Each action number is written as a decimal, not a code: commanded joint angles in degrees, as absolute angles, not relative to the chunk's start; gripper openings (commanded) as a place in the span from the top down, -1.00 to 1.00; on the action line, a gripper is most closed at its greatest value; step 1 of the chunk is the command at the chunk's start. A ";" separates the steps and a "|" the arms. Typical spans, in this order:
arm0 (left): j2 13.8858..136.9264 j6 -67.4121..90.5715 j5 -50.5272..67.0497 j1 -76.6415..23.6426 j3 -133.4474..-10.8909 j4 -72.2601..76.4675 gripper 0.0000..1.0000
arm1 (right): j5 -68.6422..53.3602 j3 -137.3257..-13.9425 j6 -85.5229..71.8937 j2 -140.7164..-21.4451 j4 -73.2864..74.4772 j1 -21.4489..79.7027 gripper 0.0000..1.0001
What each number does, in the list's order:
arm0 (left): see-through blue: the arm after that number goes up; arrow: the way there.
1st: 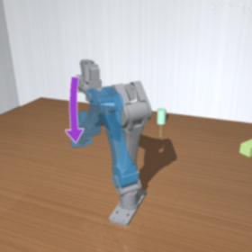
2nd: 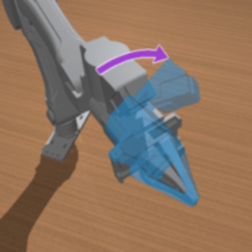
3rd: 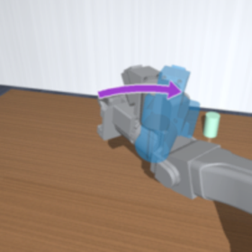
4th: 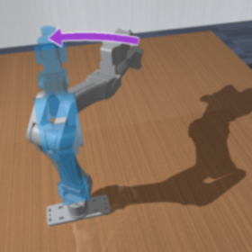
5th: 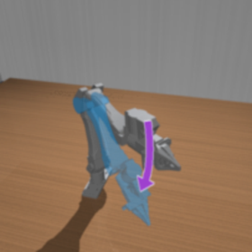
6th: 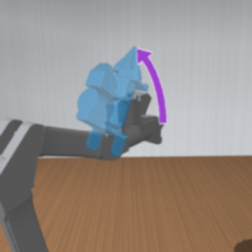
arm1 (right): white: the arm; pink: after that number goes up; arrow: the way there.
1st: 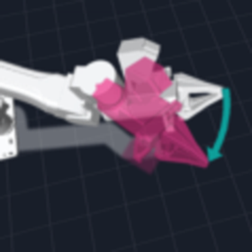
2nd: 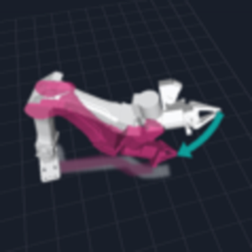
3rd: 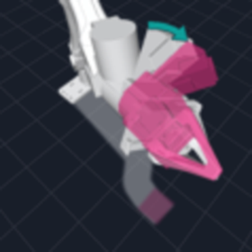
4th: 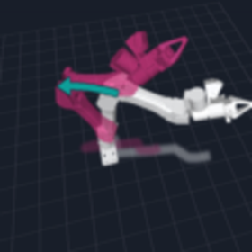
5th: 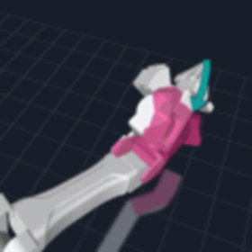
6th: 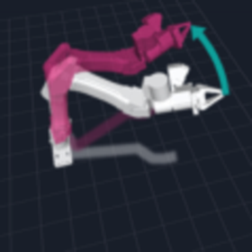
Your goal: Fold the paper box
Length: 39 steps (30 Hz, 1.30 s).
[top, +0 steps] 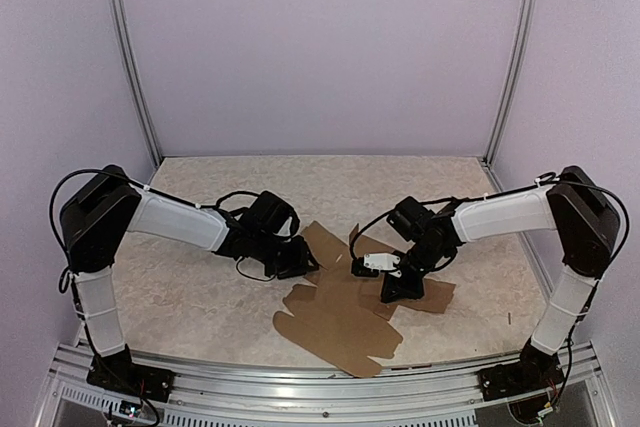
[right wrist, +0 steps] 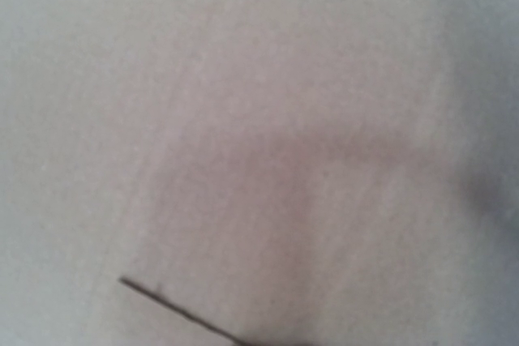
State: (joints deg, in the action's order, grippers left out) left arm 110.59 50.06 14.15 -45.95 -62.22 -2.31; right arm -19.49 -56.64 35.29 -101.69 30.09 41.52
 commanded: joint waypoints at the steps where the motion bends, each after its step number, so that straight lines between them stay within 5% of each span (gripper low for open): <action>1: 107.65 49.92 17.11 -47.30 -62.31 -0.51 0.32 | -12.17 -53.76 34.20 -108.56 31.73 42.01 0.77; 28: 115.99 48.05 26.07 -49.39 -67.28 0.20 0.40 | -12.03 -55.15 32.48 -111.45 31.72 41.18 0.78; 39: 123.82 44.61 22.47 -49.91 -71.68 -11.07 0.40 | -13.05 -55.31 32.08 -111.18 32.16 40.17 0.77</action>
State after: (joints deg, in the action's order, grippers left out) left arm 118.45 47.24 25.17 -48.62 -71.00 -3.16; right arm -20.71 -59.11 32.69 -104.05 31.48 40.69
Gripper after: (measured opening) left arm 0.302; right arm 0.113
